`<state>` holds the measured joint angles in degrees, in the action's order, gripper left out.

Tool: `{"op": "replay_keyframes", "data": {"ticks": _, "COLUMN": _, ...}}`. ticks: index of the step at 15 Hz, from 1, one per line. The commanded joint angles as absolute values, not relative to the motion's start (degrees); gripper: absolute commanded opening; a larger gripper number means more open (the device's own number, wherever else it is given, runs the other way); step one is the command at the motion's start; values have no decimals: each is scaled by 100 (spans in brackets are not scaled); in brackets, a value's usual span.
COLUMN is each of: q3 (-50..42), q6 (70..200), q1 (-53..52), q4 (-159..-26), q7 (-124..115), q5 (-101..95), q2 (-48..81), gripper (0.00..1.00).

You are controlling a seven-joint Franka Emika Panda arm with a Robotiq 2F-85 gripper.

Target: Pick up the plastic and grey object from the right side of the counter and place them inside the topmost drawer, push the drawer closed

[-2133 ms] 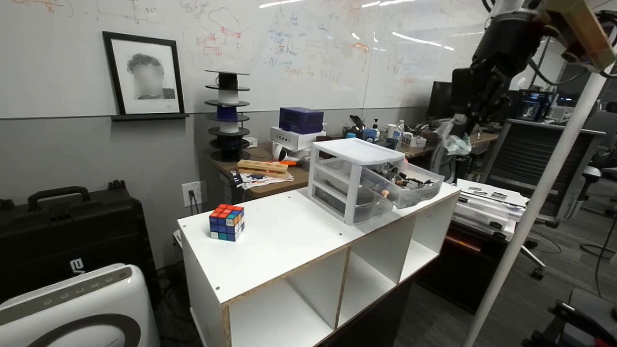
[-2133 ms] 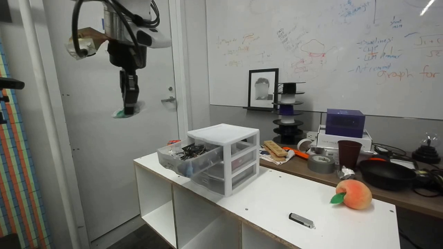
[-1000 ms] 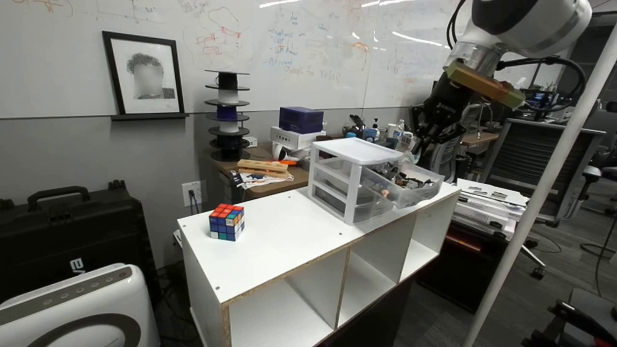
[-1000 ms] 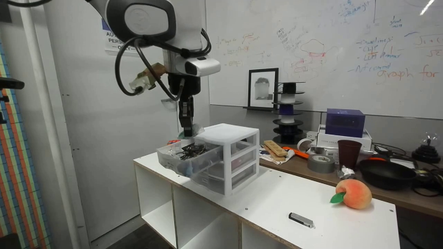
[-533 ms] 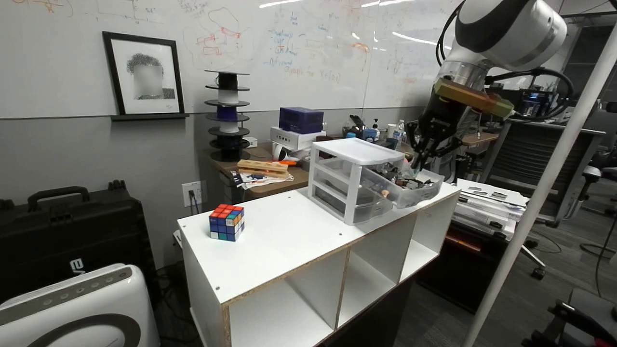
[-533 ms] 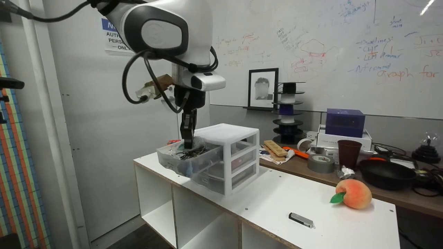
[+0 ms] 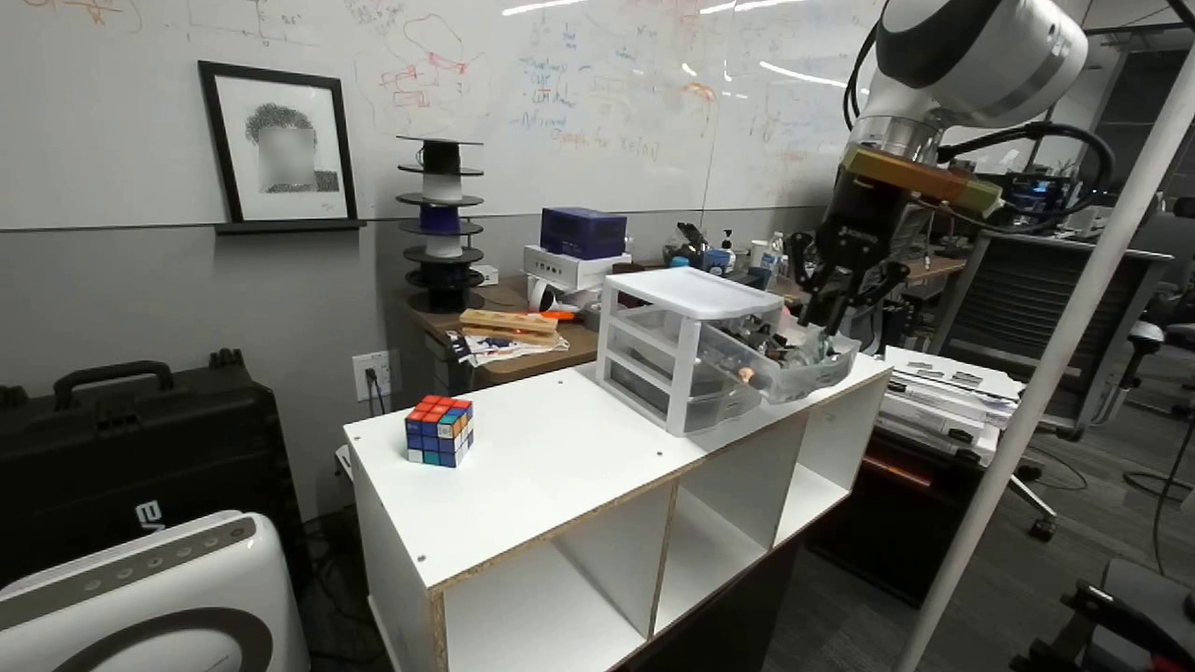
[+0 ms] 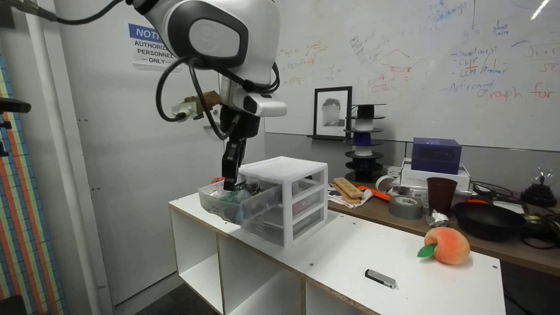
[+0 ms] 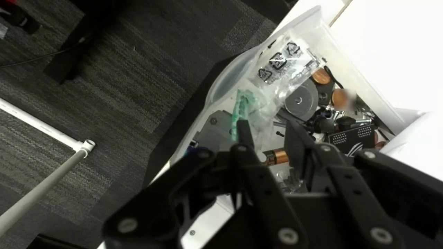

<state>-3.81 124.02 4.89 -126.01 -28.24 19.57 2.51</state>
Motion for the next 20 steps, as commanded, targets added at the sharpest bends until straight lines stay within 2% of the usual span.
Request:
{"op": "replay_keyframes", "data": {"ticks": 1, "q3": -443, "q6": 12039, "q1": 515, "q4": -12335, "q7": -2596, "q5": 2294, "q2": 156, "gripper": 64}}
{"op": "replay_keyframes", "data": {"ticks": 5, "q3": -532, "q6": 12186, "q1": 568, "q4": -12325, "q7": -2637, "q5": 2335, "q2": -166, "gripper": 95}}
{"op": "replay_keyframes", "data": {"ticks": 6, "q3": -582, "q6": 12358, "q1": 605, "q4": -12354, "q7": -2702, "q5": 2238, "q2": -269, "gripper": 99}}
{"op": "replay_keyframes", "data": {"ticks": 12, "q3": -1119, "q6": 12317, "q1": 1122, "q4": -11803, "q7": -2748, "q5": 2330, "q2": -133, "gripper": 100}}
{"op": "replay_keyframes", "data": {"ticks": 20, "q3": -1539, "q6": 11612, "q1": 1667, "q4": -10077, "q7": -2984, "q5": 2507, "q2": 1757, "gripper": 100}}
